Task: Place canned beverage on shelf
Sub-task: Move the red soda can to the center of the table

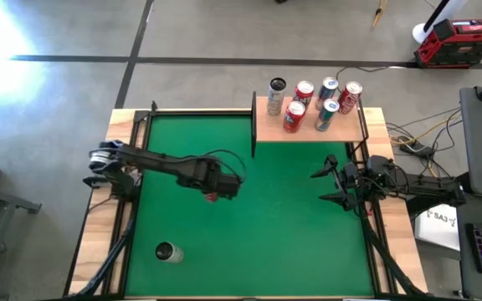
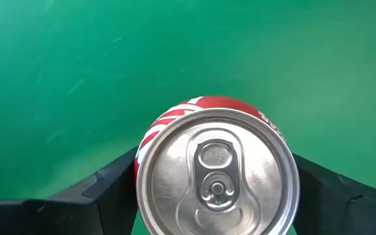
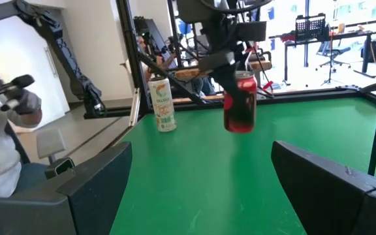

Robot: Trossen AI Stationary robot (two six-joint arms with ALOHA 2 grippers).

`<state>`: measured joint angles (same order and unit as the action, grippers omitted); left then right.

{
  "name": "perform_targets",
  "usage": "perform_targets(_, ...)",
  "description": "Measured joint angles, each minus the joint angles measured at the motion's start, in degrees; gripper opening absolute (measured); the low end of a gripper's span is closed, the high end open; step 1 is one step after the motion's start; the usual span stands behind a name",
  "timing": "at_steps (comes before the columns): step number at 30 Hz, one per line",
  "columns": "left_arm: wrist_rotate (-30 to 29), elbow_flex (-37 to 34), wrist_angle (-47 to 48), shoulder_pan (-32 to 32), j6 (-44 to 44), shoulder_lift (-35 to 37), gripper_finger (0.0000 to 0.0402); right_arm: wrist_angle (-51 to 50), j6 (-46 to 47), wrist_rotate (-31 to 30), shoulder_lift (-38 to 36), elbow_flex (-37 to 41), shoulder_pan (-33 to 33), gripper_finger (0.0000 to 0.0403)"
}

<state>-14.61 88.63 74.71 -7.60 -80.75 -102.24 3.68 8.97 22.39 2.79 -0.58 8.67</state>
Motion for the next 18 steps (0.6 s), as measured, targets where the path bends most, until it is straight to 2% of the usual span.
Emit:
perform_targets(9, -0.05, 16.58, 0.09, -0.11, 21.15, -12.51, 0.0285, 0.0, 0.01, 0.0, 0.0, 0.0, 0.0, 0.0359)
perform_targets(18, 0.09, 27.9, -0.36, -0.78, 36.44, -19.02, 0.0285, 0.0, 0.02, -0.02, 0.0, 0.0, 0.0, 0.0359)
